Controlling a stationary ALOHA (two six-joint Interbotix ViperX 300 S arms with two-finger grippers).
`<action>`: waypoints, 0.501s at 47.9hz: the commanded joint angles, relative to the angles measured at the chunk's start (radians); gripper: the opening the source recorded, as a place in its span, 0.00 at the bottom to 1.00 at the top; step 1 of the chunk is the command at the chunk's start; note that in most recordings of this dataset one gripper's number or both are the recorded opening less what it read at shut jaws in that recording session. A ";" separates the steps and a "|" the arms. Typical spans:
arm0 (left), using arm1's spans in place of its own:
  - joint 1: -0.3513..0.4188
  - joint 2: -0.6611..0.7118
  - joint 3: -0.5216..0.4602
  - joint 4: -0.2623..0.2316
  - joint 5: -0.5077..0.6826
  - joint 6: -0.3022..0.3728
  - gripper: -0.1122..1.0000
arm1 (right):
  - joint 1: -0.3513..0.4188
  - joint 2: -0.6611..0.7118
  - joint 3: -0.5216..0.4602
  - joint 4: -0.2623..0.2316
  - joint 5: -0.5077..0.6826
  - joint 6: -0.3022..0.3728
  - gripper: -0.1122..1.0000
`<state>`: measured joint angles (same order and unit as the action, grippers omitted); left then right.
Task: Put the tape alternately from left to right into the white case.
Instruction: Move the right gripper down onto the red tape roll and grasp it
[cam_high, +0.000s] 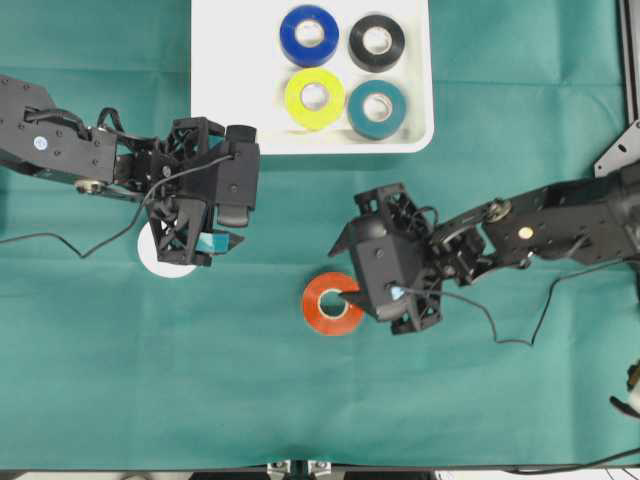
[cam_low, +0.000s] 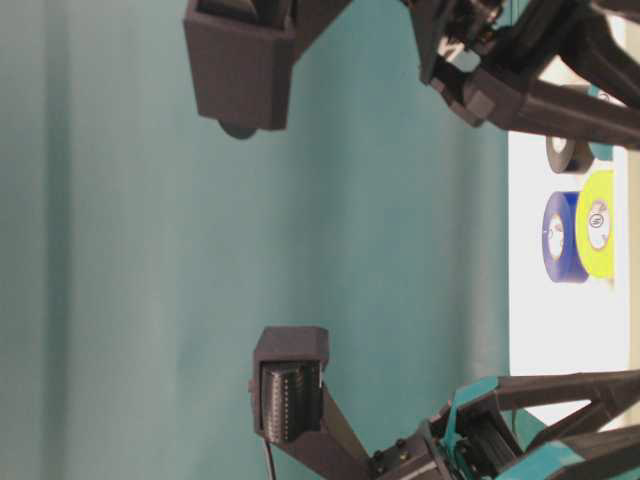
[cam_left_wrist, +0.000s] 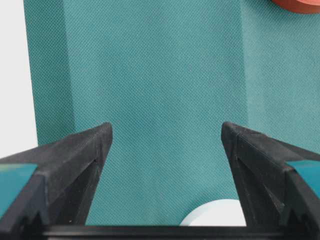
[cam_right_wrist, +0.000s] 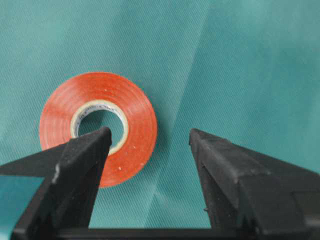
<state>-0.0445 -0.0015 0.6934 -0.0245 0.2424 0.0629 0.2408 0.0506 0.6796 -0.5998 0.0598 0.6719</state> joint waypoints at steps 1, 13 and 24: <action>-0.003 -0.025 -0.006 -0.002 -0.008 -0.002 0.50 | 0.003 0.006 -0.032 0.002 -0.005 0.002 0.74; -0.003 -0.026 -0.002 -0.002 -0.009 -0.002 0.50 | 0.003 0.061 -0.066 0.003 -0.002 0.002 0.74; -0.003 -0.026 0.000 -0.002 -0.008 -0.002 0.50 | 0.003 0.098 -0.089 0.002 0.034 0.002 0.74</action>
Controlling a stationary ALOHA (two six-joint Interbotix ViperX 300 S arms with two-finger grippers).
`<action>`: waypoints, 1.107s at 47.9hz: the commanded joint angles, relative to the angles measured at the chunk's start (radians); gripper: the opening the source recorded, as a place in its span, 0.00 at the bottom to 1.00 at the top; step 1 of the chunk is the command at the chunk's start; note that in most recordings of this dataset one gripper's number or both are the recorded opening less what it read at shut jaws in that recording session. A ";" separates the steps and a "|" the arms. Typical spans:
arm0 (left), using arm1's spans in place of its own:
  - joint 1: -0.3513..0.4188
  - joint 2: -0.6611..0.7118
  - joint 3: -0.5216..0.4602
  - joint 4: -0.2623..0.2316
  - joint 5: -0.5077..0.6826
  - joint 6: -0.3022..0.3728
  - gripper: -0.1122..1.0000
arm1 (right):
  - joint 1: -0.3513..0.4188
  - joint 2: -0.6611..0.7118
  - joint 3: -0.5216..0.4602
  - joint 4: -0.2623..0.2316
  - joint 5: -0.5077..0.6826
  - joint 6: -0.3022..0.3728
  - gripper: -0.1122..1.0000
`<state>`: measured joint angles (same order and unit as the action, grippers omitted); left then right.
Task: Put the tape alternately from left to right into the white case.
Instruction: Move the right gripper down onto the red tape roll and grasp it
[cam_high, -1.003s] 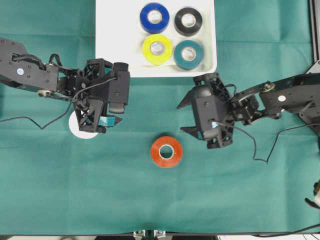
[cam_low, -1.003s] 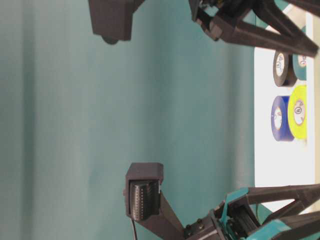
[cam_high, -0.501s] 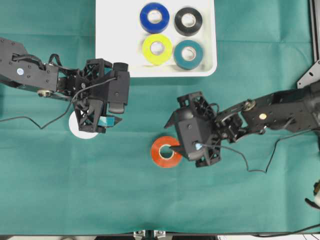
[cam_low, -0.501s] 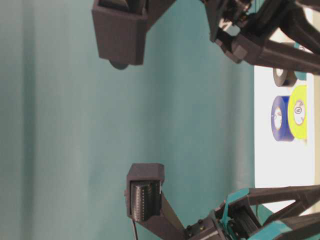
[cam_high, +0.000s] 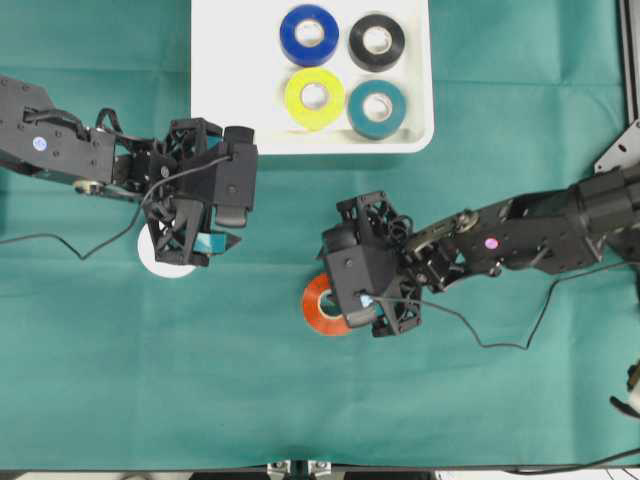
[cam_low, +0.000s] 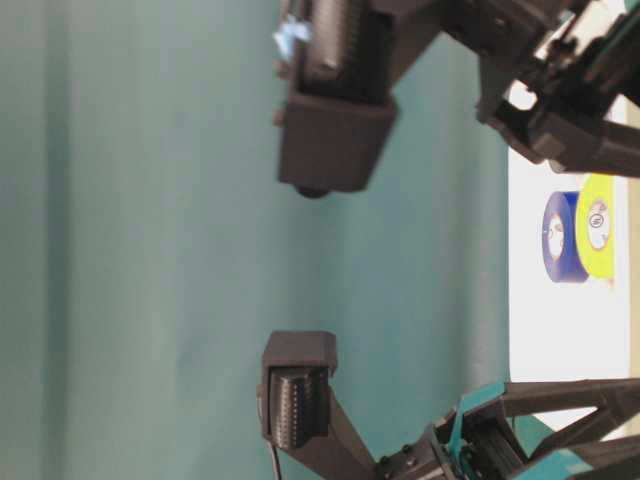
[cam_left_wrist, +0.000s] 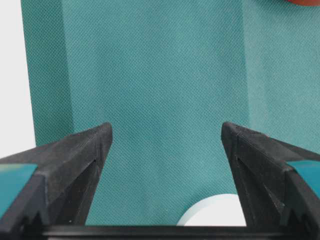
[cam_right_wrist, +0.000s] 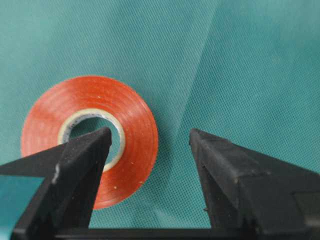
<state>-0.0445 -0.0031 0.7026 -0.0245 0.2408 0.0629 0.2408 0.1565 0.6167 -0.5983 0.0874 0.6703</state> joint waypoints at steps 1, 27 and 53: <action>-0.003 -0.026 -0.009 -0.002 -0.006 -0.002 0.50 | 0.003 -0.005 -0.028 0.002 0.009 0.003 0.74; -0.003 -0.026 -0.009 -0.002 -0.008 -0.002 0.50 | 0.003 0.069 -0.063 0.002 0.014 0.003 0.74; -0.003 -0.026 -0.009 -0.002 -0.008 -0.002 0.50 | 0.003 0.074 -0.084 -0.002 0.032 0.000 0.37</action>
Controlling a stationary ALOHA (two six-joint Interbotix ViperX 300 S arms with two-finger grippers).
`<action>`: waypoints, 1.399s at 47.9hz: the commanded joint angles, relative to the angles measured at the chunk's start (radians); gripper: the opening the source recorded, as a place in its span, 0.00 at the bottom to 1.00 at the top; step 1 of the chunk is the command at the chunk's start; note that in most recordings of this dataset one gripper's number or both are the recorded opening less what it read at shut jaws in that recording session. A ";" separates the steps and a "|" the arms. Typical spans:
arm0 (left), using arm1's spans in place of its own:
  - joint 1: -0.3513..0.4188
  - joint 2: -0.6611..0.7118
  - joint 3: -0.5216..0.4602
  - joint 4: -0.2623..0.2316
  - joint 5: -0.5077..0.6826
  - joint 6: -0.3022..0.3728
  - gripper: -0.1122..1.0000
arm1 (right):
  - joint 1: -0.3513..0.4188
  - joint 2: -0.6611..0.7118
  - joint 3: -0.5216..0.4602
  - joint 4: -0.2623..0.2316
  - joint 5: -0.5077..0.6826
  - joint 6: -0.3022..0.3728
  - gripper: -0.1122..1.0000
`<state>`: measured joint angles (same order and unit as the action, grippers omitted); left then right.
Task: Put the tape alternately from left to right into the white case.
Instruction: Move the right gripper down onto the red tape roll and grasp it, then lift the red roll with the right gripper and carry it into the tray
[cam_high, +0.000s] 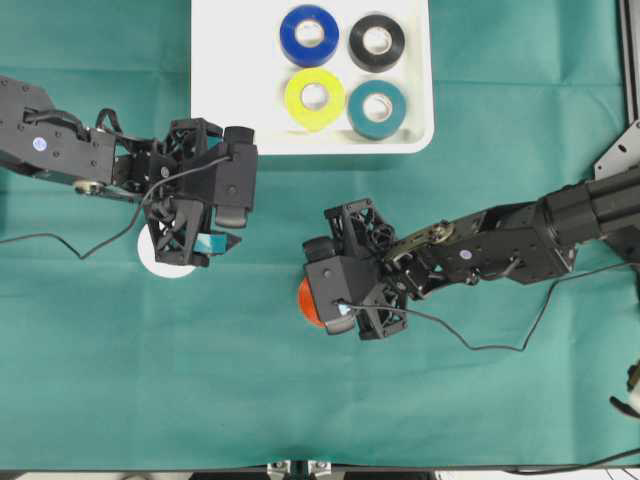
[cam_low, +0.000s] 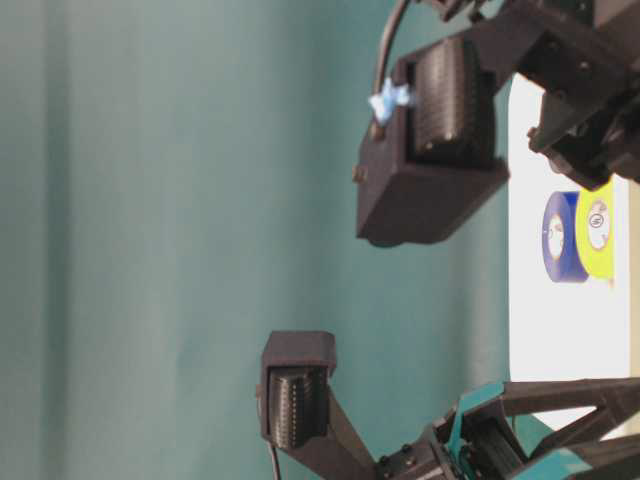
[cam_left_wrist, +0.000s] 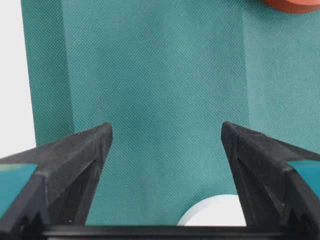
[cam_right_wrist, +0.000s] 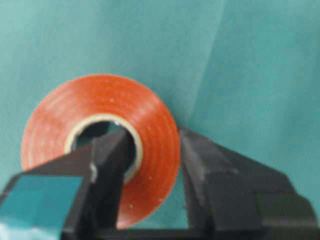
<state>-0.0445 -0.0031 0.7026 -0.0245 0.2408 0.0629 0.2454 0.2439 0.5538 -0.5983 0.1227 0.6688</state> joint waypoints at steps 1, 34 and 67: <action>-0.003 -0.026 -0.011 -0.002 -0.006 -0.002 0.50 | -0.002 -0.015 -0.023 -0.002 -0.005 0.002 0.37; -0.008 -0.026 -0.002 -0.002 -0.006 -0.003 0.50 | 0.002 -0.209 0.049 -0.005 0.006 0.000 0.35; -0.020 -0.029 0.000 -0.002 -0.006 -0.003 0.50 | -0.140 -0.216 0.032 -0.044 0.002 -0.009 0.35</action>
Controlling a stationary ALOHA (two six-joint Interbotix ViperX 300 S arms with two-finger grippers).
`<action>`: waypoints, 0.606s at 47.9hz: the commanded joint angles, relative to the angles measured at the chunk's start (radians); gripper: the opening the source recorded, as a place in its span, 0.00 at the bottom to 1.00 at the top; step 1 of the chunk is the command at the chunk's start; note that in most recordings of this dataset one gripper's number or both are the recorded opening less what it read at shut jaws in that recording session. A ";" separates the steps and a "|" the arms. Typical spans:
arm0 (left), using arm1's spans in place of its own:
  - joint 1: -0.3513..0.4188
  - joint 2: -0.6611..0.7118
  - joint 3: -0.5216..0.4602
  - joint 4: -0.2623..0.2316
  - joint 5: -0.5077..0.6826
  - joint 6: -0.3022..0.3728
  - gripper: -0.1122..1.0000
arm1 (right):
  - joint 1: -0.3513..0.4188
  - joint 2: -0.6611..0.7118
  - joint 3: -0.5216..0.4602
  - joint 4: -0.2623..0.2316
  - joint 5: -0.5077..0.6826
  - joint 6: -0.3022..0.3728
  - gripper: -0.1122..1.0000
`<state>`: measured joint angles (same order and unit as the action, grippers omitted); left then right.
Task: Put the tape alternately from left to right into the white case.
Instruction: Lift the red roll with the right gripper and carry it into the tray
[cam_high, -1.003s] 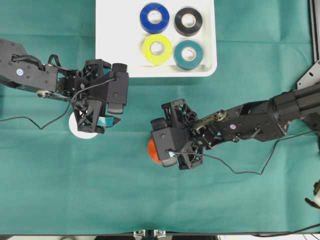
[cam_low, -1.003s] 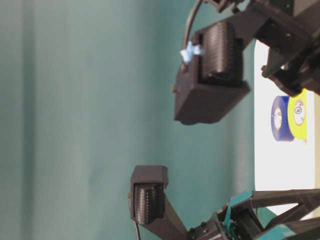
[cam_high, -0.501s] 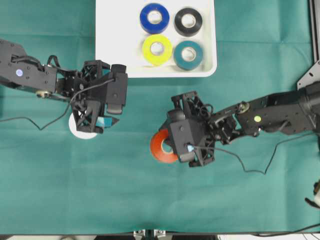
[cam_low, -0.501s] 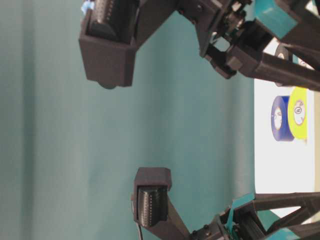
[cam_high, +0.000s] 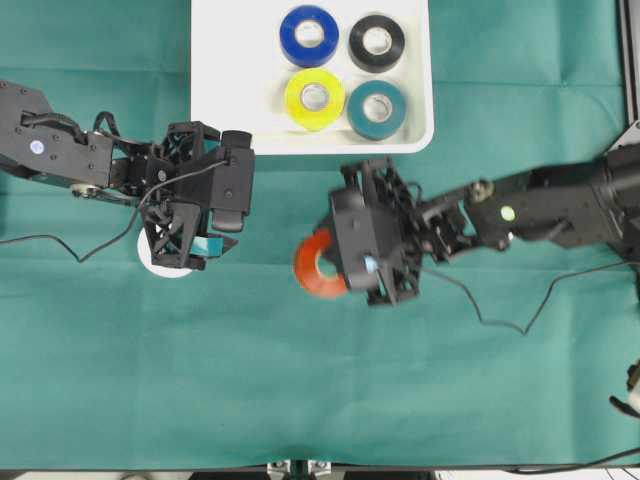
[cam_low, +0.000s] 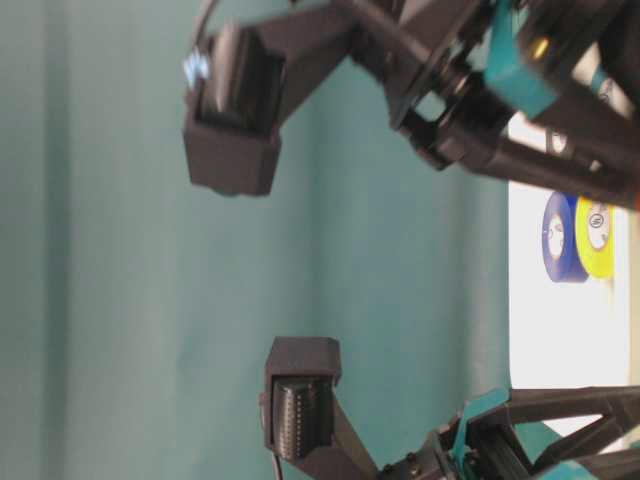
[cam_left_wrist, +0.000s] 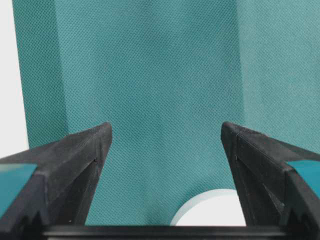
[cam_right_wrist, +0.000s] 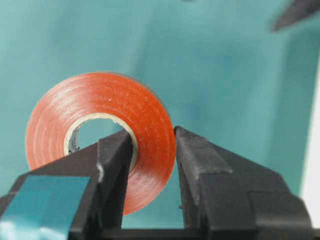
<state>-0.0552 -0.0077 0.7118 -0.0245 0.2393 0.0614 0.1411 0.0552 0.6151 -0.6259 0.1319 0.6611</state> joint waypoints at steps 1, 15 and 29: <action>-0.009 -0.026 -0.008 -0.002 -0.006 -0.002 0.50 | -0.046 -0.028 -0.031 -0.023 -0.008 -0.002 0.35; -0.015 -0.026 -0.009 -0.002 -0.006 -0.002 0.50 | -0.186 -0.026 -0.077 -0.104 -0.020 -0.002 0.35; -0.020 -0.026 -0.008 -0.002 -0.006 -0.002 0.49 | -0.296 0.043 -0.144 -0.143 -0.089 -0.002 0.35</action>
<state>-0.0675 -0.0077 0.7118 -0.0245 0.2393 0.0614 -0.1319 0.0951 0.5108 -0.7609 0.0690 0.6611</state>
